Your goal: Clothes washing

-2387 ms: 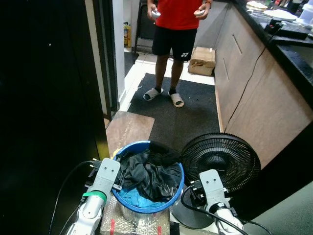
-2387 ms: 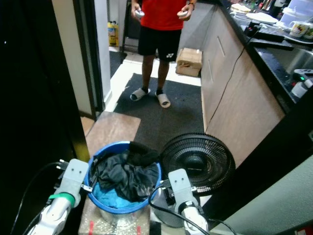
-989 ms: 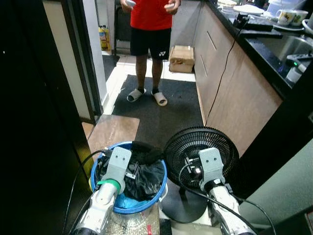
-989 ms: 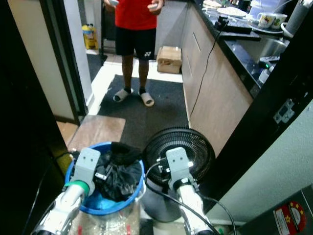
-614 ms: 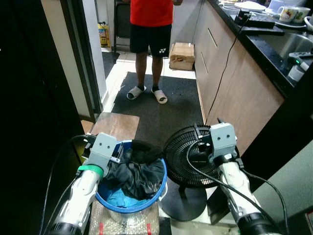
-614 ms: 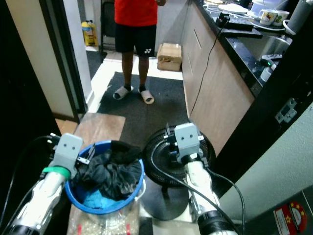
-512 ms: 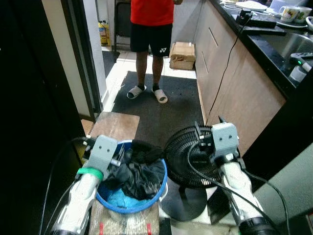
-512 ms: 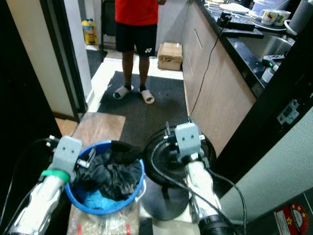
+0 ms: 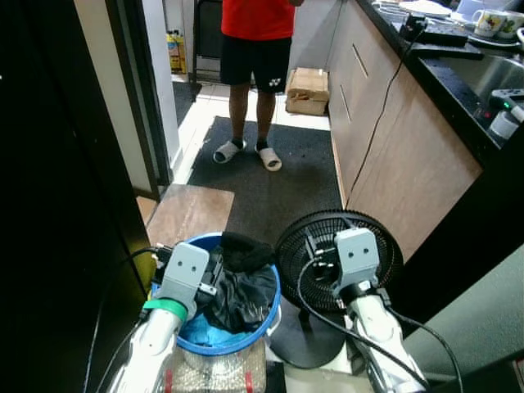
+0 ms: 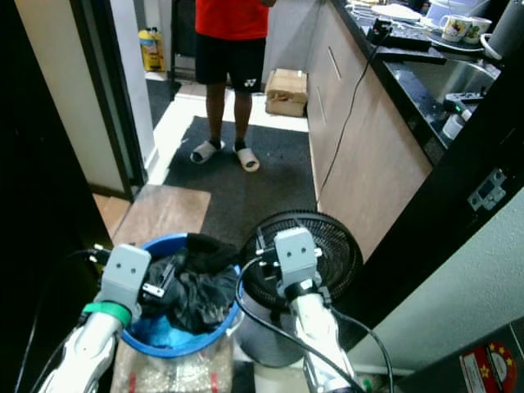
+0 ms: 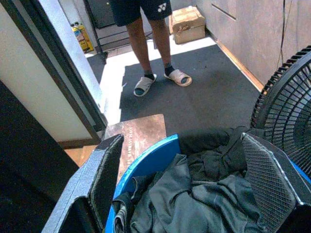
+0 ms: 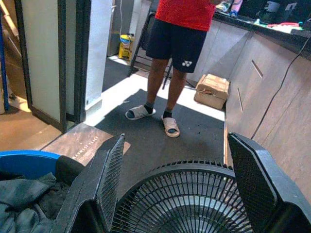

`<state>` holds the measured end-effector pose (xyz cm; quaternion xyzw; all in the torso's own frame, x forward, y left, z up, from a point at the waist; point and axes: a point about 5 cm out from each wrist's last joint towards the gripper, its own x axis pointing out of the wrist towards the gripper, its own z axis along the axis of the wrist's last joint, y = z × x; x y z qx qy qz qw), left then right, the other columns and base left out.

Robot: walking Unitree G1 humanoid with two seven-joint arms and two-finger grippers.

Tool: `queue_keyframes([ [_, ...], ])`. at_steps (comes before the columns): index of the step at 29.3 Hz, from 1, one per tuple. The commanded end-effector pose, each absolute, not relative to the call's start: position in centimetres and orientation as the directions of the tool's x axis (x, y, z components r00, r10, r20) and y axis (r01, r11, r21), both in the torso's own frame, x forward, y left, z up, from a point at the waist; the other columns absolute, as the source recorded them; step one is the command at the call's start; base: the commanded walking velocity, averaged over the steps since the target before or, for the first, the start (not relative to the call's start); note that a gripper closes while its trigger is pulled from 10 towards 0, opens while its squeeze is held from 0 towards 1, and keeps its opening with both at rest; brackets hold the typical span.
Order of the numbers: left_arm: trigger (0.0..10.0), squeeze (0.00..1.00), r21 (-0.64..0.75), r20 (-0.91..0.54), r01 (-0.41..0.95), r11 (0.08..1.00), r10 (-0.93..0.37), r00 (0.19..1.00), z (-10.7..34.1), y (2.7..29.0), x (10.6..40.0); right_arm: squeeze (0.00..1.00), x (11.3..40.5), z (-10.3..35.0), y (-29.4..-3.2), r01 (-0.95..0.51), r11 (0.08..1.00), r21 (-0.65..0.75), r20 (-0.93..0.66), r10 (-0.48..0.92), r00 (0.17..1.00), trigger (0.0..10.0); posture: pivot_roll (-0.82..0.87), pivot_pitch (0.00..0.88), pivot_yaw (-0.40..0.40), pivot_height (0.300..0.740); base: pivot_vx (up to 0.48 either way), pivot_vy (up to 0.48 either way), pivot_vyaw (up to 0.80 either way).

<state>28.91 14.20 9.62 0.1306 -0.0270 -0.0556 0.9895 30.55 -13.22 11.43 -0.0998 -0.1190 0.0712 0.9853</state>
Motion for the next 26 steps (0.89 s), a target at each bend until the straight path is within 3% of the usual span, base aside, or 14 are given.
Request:
queue_keyframes([
  [1,10.0,0.0,0.262,0.014,0.116,0.958,-0.124,0.992,9.2,14.0,28.9,0.0,30.6,11.2,-13.5,-0.108,0.974,-0.2,0.201,0.149,0.968,10.0,0.07,0.023,-0.026,0.74,0.0,0.0,0.0],
  [11,10.0,0.0,0.205,0.028,0.089,0.975,-0.097,0.995,10.6,13.9,30.4,0.0,31.1,11.8,-13.9,-0.073,0.985,-0.159,0.198,0.104,0.975,10.0,0.07,0.009,-0.018,0.74,0.0,0.0,0.0],
  [26,10.0,0.0,0.21,0.02,0.092,0.973,-0.099,0.995,10.5,13.8,30.5,0.0,31.2,12.0,-14.1,-0.068,0.984,-0.165,0.193,0.1,0.976,10.0,0.06,0.019,-0.02,0.74,0.0,0.0,0.0],
])
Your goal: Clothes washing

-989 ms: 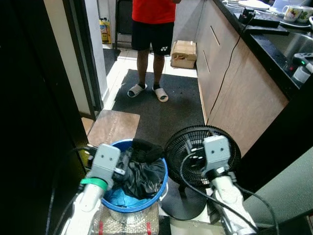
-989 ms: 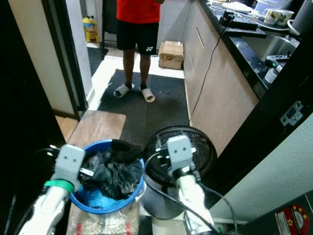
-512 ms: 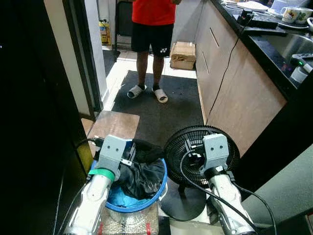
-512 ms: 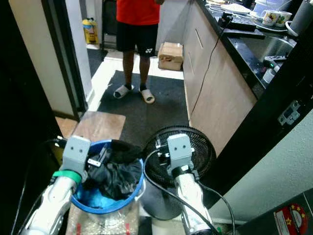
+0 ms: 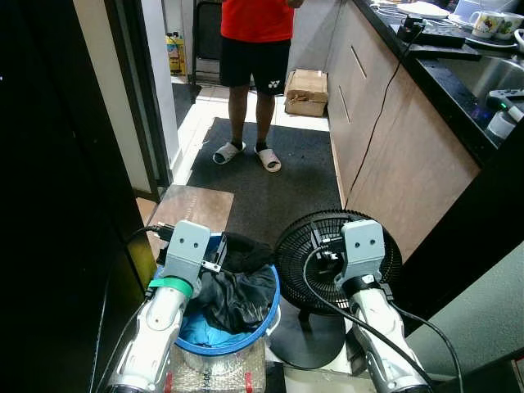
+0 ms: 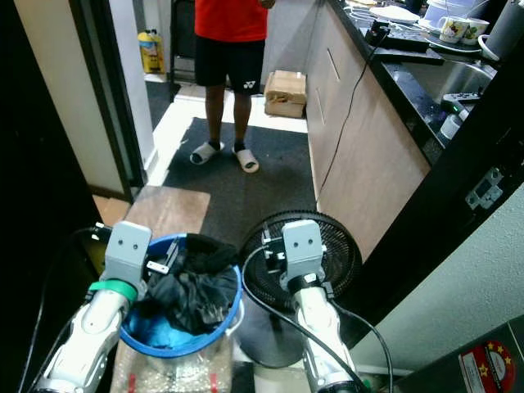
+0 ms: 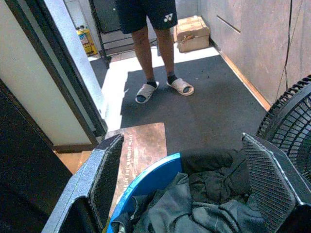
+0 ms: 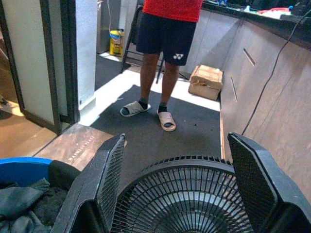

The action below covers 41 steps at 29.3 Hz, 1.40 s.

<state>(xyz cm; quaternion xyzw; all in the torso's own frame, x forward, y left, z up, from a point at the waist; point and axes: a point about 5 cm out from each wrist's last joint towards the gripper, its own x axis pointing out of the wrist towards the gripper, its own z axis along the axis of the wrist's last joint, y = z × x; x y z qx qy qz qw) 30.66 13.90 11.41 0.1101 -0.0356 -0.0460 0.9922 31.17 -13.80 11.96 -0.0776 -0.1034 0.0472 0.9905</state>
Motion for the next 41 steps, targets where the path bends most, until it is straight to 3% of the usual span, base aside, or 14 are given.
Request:
queue_keyframes([
  [1,10.0,0.0,0.21,0.019,0.093,0.973,-0.099,0.995,10.52,13.75,30.43,0.0,31.19,12.03,-14.15,-0.069,0.984,-0.166,0.192,0.101,0.976,10.0,0.06,0.019,-0.02,0.74,0.0,0.0,0.0],
  [17,10.0,0.0,0.216,0.005,0.097,0.972,-0.1,0.995,10.11,13.68,30.29,0.0,31.08,11.61,-14.03,-0.086,0.98,-0.18,0.172,0.118,0.978,10.0,0.07,0.021,-0.023,0.74,0.0,0.0,0.0],
  [41,10.0,0.0,0.22,0.003,0.096,0.971,-0.099,0.995,10.06,13.72,30.37,0.0,31.08,11.48,-14.08,-0.088,0.979,-0.182,0.165,0.118,0.979,10.0,0.07,0.024,-0.02,0.665,0.0,0.0,0.0],
])
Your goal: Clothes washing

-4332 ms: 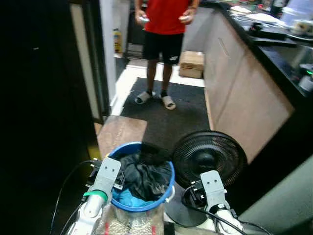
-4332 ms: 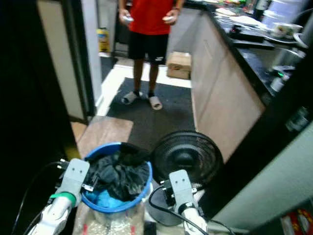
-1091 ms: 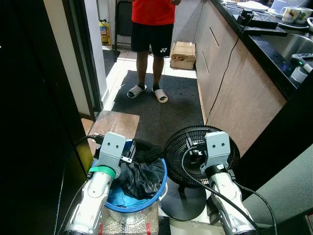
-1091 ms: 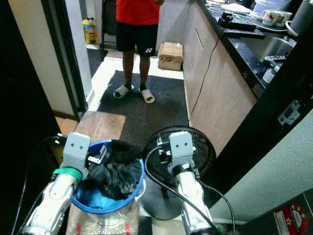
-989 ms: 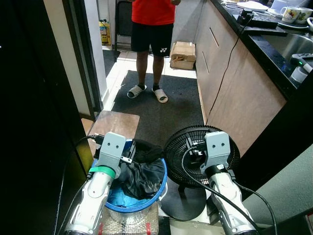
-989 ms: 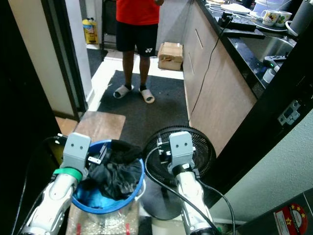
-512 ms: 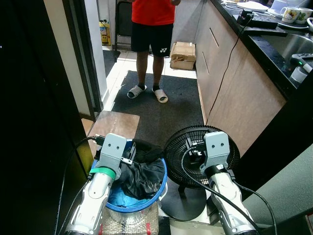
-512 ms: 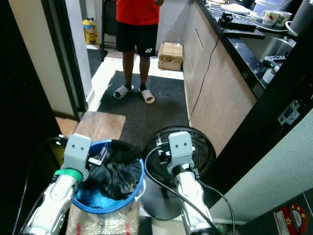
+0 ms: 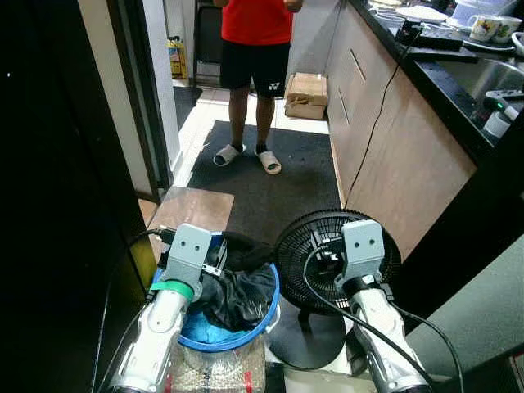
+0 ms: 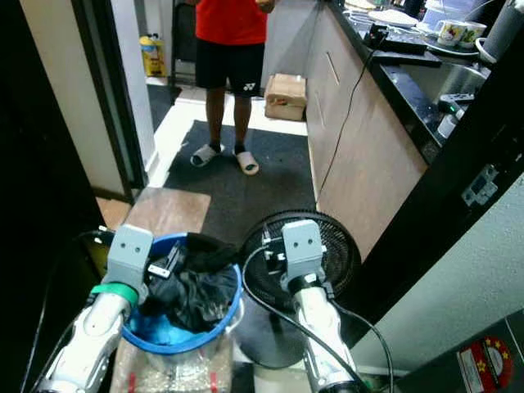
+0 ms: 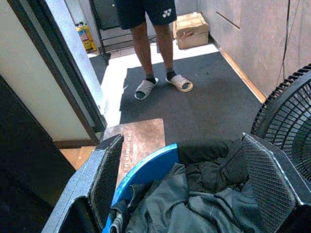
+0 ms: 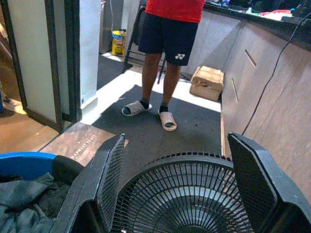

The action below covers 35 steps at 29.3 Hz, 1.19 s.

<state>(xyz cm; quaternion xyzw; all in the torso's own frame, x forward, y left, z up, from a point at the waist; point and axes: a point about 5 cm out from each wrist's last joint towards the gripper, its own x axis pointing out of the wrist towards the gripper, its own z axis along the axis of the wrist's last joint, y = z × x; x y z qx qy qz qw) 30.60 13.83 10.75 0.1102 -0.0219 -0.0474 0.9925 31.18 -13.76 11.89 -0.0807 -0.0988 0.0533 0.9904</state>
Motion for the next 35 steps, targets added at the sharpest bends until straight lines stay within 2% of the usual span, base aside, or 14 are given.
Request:
queue_keyframes([
  [1,10.0,0.0,0.219,0.002,0.096,0.971,-0.099,0.995,10.02,13.72,30.36,0.0,31.06,11.46,-14.08,-0.087,0.979,-0.182,0.165,0.118,0.979,10.0,0.07,0.024,-0.02,0.66,0.0,0.0,0.0],
  [21,10.0,0.0,0.219,-0.002,0.094,0.971,-0.096,0.995,9.89,13.71,30.3,0.0,31.0,11.39,-14.0,-0.089,0.979,-0.182,0.162,0.119,0.98,10.0,0.07,0.03,-0.021,0.585,0.0,0.0,0.0],
  [35,10.0,0.0,0.204,-0.01,0.09,0.975,-0.09,0.996,9.83,13.67,30.33,0.0,30.94,11.75,-14.0,-0.105,0.98,-0.167,0.176,0.134,0.975,10.0,0.07,0.035,-0.02,0.55,0.0,0.0,0.0],
])
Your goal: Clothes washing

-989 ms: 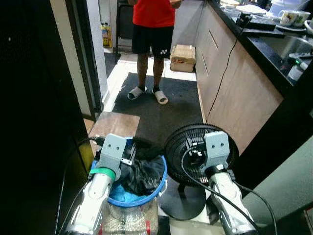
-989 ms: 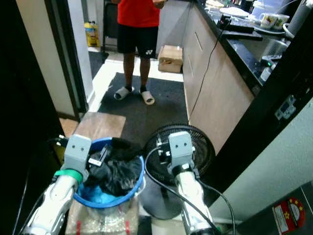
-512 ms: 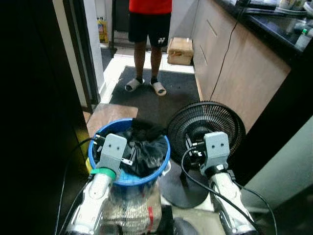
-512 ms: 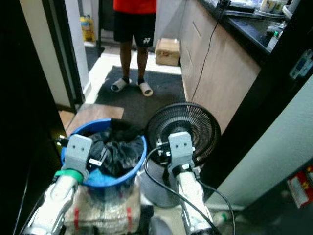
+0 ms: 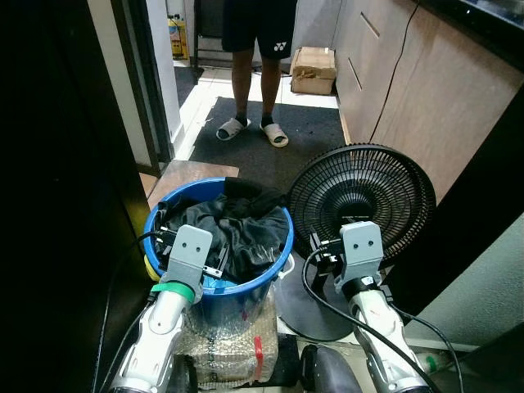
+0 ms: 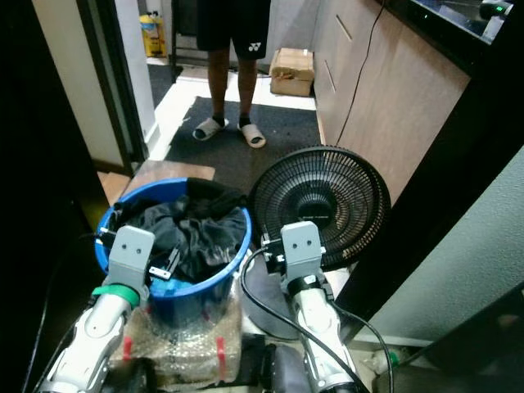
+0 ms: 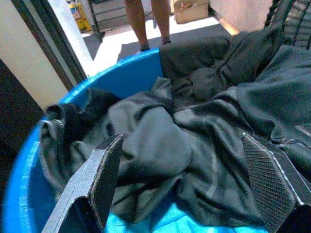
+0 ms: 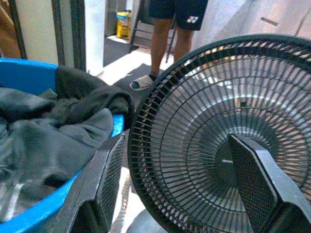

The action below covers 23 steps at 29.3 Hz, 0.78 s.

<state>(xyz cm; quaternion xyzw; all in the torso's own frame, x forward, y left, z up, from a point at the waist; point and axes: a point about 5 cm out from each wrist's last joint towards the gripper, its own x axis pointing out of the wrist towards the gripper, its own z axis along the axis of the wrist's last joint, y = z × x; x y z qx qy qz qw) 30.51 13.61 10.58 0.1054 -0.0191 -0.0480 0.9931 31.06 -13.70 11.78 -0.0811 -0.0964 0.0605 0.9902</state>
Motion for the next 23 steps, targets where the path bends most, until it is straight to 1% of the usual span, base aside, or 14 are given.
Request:
queue_keyframes([
  [1,10.0,0.0,0.204,-0.01,0.09,0.975,-0.09,0.996,9.8,13.7,30.3,0.0,30.9,11.8,-14.0,-0.105,0.98,-0.167,0.176,0.134,0.975,10.0,0.07,0.035,-0.02,0.55,0.0,0.0,0.0],
  [2,10.0,0.0,0.17,0.007,0.076,0.982,-0.079,0.997,10.7,13.7,30.6,0.0,31.2,13.3,-14.3,-0.099,0.982,-0.162,0.226,0.135,0.965,10.0,0.07,0.037,-0.018,0.55,0.0,0.0,0.0],
  [6,10.0,0.0,0.163,0.014,0.074,0.984,-0.077,0.997,11.0,13.7,30.6,0.0,31.3,13.7,-14.4,-0.095,0.982,-0.161,0.241,0.133,0.961,10.0,0.07,0.037,-0.018,0.55,0.0,0.0,0.0],
  [8,10.0,0.0,0.155,0.133,0.065,0.986,-0.086,0.987,14.9,14.1,31.6,0.0,31.9,17.1,-15.0,-0.073,0.986,-0.153,0.345,0.123,0.93,10.0,0.06,0.04,-0.016,0.55,0.0,0.0,0.0],
  [10,10.0,0.0,0.155,0.133,0.065,0.986,-0.086,0.987,14.9,14.1,31.6,0.0,31.9,17.1,-15.0,-0.073,0.986,-0.153,0.345,0.123,0.93,10.0,0.06,0.04,-0.016,0.55,0.0,0.0,0.0],
  [11,10.0,0.0,0.158,0.194,0.066,0.985,-0.096,0.976,17.1,14.4,32.0,0.0,32.1,18.9,-15.1,-0.069,0.985,-0.158,0.395,0.127,0.91,10.0,0.06,0.044,-0.018,0.55,0.0,0.0,0.0],
  [13,10.0,0.0,0.166,0.263,0.078,0.983,-0.121,0.957,20.3,14.8,32.4,0.0,32.2,21.0,-15.0,-0.07,0.981,-0.18,0.455,0.146,0.879,10.0,0.07,0.047,-0.018,0.55,0.0,0.0,0.0],
  [17,10.0,0.0,0.164,0.301,0.107,0.981,-0.153,0.941,21.9,14.7,32.2,0.0,32.2,21.8,-14.8,-0.07,0.978,-0.197,0.475,0.158,0.866,10.0,0.07,0.048,-0.018,0.55,0.0,0.0,0.0],
  [20,10.0,0.0,0.156,0.338,0.172,0.973,-0.217,0.916,23.4,13.8,31.7,0.0,32.2,22.1,-15.0,-0.067,0.975,-0.212,0.479,0.164,0.863,10.0,0.07,0.05,-0.019,0.55,0.0,0.0,0.0],
  [21,10.0,0.0,0.152,0.339,0.194,0.969,-0.236,0.911,23.6,13.5,31.5,0.0,32.2,22.1,-15.0,-0.07,0.975,-0.213,0.473,0.166,0.865,10.0,0.07,0.05,-0.019,0.55,0.0,0.0,0.0],
  [23,10.0,0.0,0.1,0.289,0.254,0.962,-0.272,0.918,23.2,12.6,31.4,0.0,32.4,21.9,-15.2,-0.08,0.972,-0.223,0.438,0.173,0.882,10.0,0.07,0.053,-0.017,0.55,0.0,0.0,0.0],
])
